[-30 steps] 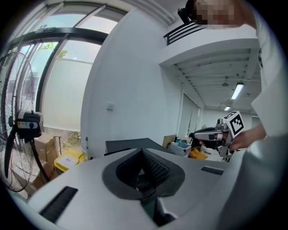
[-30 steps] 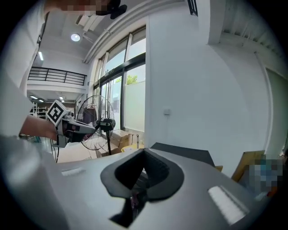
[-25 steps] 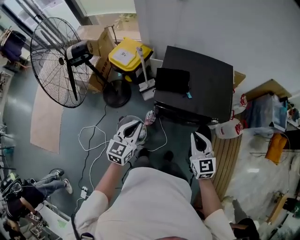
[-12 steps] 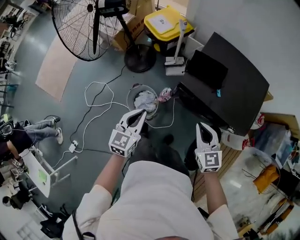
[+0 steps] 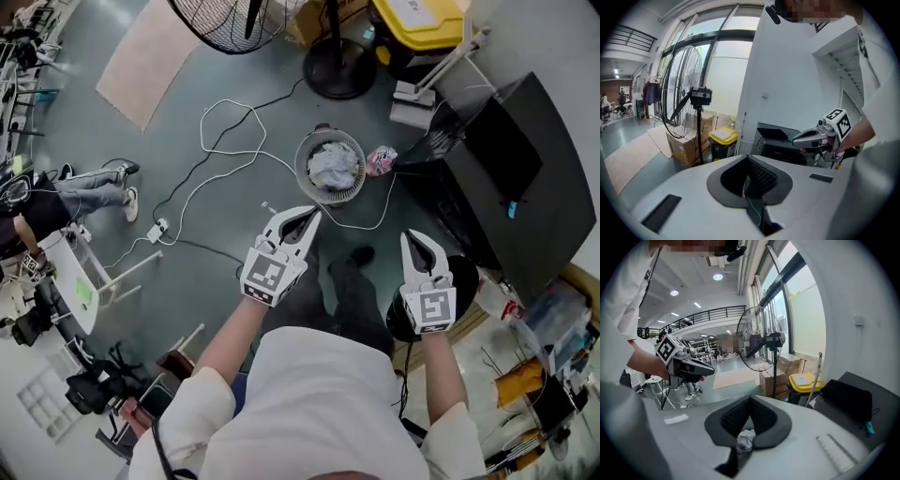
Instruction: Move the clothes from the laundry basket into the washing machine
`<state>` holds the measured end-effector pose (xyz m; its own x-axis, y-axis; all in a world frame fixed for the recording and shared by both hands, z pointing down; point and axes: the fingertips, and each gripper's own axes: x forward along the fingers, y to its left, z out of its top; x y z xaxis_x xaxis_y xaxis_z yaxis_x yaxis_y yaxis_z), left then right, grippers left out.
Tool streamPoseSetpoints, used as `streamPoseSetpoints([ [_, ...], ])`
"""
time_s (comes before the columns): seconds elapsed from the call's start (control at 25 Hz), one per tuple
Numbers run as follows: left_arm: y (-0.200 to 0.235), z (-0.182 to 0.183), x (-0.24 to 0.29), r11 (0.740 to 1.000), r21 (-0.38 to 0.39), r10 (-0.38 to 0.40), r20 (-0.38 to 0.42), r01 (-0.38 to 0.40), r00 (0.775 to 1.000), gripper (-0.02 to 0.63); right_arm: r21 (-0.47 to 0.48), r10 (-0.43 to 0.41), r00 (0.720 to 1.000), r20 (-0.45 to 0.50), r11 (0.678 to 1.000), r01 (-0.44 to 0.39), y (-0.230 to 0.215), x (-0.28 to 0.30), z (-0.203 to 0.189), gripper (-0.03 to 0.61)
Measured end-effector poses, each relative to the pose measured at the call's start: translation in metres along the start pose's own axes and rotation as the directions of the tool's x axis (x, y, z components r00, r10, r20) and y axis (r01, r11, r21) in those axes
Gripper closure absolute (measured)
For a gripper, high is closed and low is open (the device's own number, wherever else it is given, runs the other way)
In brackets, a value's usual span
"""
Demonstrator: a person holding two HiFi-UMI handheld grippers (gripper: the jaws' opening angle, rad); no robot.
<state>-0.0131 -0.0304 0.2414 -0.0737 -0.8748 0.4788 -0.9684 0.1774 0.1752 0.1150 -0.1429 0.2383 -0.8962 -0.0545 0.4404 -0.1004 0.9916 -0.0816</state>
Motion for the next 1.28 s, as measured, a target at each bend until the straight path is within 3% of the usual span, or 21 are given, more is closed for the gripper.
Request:
streamPoseSetpoints([
  [0.32,0.072,-0.034,-0.002,0.999,0.013,-0.036,-0.015,0.036,0.999,0.607,-0.039,-0.05,0.999,0.0,0.998,0.05,0.019,0.088,0.013,0.568],
  [0.56,0.104,-0.063,0.019,0.999,0.004,-0.054,-0.025,0.054,0.998,0.607,-0.049,-0.027,1.0,-0.011,0.998,0.027,0.027,0.142,-0.002,0.568],
  [0.84,0.134,-0.115,0.055,1.0,0.015,0.015,-0.009,-0.015,1.0,0.607,-0.111,0.045,0.998,-0.052,0.993,-0.05,0.021,0.196,-0.061,0.568],
  [1.04,0.153,-0.177,0.085,0.998,-0.009,0.056,-0.018,-0.057,0.998,0.607,-0.18,0.109,0.992,-0.062,0.976,-0.118,0.022,0.236,-0.112,0.568],
  [1.28,0.168,-0.25,0.134,0.994,-0.056,0.086,-0.043,-0.089,0.995,0.607,-0.178,0.132,0.984,-0.116,0.972,-0.151,0.022,0.285,-0.192,0.568],
])
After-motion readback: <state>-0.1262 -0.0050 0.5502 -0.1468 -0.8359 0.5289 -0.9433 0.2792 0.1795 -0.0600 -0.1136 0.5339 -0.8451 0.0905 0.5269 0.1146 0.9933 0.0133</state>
